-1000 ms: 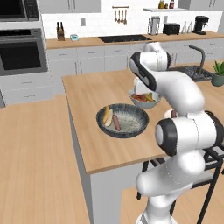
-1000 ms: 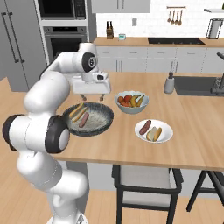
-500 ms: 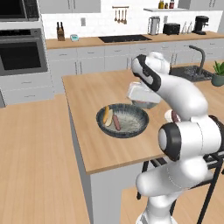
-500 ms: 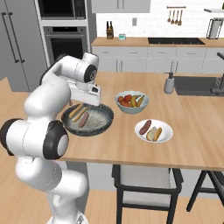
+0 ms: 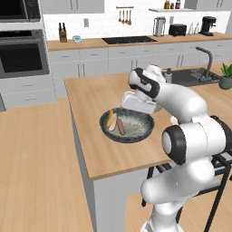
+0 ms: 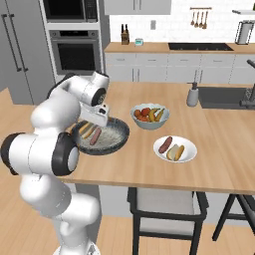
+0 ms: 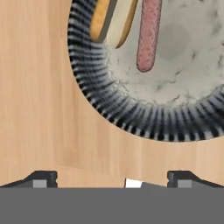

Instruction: Place one bun and one sausage from the bowl on each plate.

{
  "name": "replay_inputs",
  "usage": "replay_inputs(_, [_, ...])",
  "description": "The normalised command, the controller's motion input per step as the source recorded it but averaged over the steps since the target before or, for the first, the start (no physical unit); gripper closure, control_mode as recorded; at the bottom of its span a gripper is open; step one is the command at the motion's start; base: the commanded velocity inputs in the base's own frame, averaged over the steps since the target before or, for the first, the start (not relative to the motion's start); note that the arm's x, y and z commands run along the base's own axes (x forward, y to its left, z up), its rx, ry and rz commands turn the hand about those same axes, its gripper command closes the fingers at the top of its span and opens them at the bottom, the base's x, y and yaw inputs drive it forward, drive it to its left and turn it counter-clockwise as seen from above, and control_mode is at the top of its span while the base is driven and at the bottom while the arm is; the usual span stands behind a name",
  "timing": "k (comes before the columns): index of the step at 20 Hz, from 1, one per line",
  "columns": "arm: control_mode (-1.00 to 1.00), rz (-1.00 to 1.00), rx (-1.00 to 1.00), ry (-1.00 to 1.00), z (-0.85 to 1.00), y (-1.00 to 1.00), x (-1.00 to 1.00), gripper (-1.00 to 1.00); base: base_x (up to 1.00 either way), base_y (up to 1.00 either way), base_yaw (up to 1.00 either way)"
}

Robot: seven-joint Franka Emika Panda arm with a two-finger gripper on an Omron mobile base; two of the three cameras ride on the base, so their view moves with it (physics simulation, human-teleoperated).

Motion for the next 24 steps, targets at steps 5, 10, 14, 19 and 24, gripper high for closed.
replay_inputs(5, [-1.0, -0.09, 0.0, 0.01, -0.39, 0.07, 0.46, -1.0, 0.0, 0.0, 0.0])
replay_inputs(10, [-1.0, -0.25, 0.01, -0.01, -0.54, 0.25, 0.16, -1.0, 0.0, 0.0, 0.0])
replay_inputs(14, [-1.0, -0.27, 0.01, -0.16, -0.11, 0.34, 0.01, -1.0, 0.0, 0.0, 0.0])
replay_inputs(19, [-1.0, -0.28, 0.0, -0.11, -0.16, 0.28, 0.24, -1.0, 0.0, 0.0, 0.0])
replay_inputs(24, [-1.0, -0.25, 0.05, 0.0, -0.24, 0.04, 0.29, -1.0, 0.0, 0.0, 0.0])
